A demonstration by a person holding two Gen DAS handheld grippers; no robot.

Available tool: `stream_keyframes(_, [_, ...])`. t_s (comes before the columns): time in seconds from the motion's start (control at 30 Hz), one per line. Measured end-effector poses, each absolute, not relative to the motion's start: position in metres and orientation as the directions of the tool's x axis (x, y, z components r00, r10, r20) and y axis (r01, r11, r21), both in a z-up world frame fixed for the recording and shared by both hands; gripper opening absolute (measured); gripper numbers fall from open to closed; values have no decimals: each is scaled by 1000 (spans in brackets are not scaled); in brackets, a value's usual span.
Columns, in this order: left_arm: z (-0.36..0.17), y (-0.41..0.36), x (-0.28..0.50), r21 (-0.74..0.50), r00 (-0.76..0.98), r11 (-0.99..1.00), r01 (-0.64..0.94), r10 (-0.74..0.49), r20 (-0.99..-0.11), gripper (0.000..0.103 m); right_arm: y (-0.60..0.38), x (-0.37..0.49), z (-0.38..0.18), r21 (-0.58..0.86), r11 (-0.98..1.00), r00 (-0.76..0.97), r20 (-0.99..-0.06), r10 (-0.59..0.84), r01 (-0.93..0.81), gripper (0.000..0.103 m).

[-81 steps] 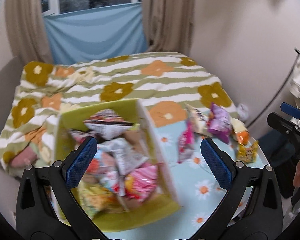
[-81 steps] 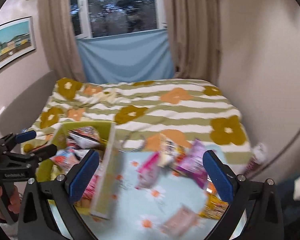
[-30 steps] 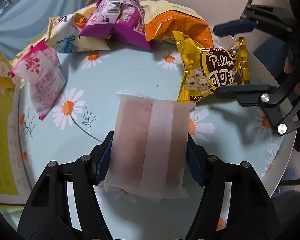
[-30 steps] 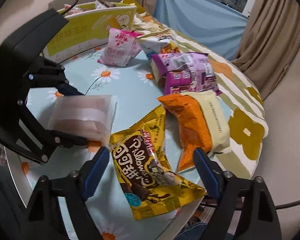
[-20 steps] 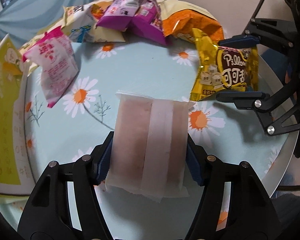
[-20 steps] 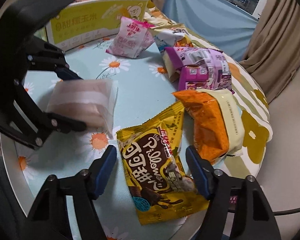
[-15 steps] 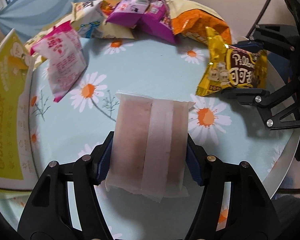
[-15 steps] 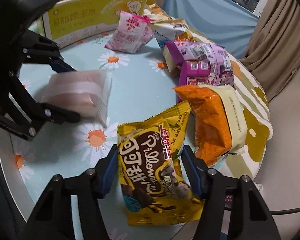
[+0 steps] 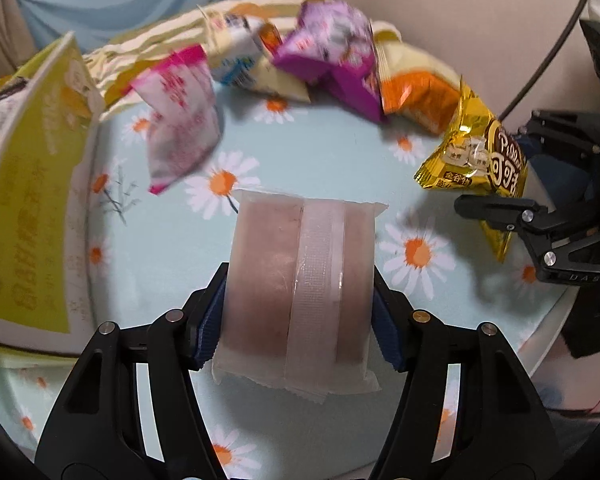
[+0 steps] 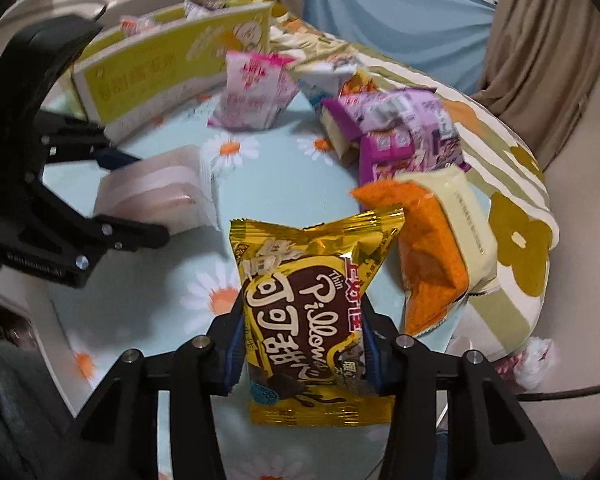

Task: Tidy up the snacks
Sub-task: 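Carry both bags into the box and open both tools to release them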

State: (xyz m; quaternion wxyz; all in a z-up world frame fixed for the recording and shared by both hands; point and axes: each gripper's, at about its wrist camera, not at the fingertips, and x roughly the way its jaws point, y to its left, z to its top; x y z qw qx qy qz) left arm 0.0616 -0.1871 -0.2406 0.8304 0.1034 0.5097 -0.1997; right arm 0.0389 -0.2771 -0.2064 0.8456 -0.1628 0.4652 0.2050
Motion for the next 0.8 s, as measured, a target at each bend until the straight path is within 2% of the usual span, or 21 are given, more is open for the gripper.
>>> stream_keyframes(0.43, [-114,-107,70,-72,586,942,326,-262,-767,62,-222,61,-91,9,915,600,-752,272,-404,44])
stream_keyframes(0.57, [-83,-55,78,-50,644,964,261,-212,-735,62,-186,78,-59,66,916,625,-712,320,-395,44])
stream_keyframes(0.8, [-75,35,103,-8,673,992,130,-94,-734,62,-105,118,-38,181,896,608,-679,412,-406,44])
